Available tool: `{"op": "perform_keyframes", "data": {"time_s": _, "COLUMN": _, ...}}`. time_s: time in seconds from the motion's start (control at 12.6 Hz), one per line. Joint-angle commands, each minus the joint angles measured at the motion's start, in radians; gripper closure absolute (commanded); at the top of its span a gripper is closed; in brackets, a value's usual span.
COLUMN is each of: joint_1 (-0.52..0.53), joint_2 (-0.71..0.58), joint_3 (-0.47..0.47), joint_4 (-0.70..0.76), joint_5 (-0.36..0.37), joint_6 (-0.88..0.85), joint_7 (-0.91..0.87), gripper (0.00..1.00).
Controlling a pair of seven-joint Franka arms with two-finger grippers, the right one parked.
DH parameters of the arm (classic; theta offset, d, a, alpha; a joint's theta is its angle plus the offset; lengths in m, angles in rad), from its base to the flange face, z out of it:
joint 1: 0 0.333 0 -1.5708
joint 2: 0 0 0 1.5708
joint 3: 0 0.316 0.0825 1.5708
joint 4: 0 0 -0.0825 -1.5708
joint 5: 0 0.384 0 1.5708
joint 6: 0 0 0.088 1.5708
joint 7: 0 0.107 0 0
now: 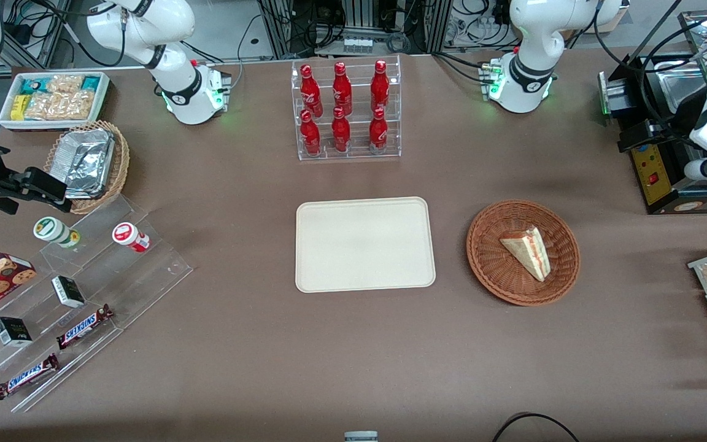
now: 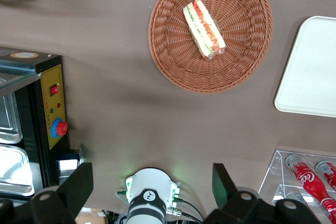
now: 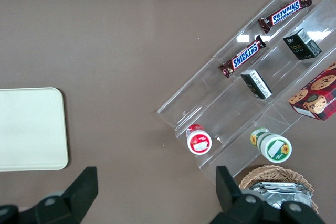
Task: Place sandwich from basket to tray
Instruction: 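Move the left gripper over the wrapped sandwich in the wicker basket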
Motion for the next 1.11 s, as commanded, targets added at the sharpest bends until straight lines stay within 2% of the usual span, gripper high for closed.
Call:
{"op": "perform_keyframes", "data": {"time_s": 0.0, "joint_1": -0.001, "joint_2": 0.016, "joint_3": 0.002, "joint_4": 0.029, "joint_5": -0.033, "joint_6": 0.003, "joint_7": 0.084, "gripper": 0.0}}
{"op": "perform_keyframes", "data": {"time_s": 0.48, "joint_1": -0.02, "joint_2": 0.1, "joint_3": 0.001, "joint_4": 0.006, "joint_5": -0.038, "joint_6": 0.038, "joint_7": 0.086, "gripper": 0.0}}
{"op": "perform_keyframes", "data": {"time_s": 1.03, "joint_1": -0.073, "joint_2": 0.158, "joint_3": -0.008, "joint_4": -0.243, "joint_5": -0.032, "joint_6": 0.406, "joint_7": 0.012, "gripper": 0.0}}
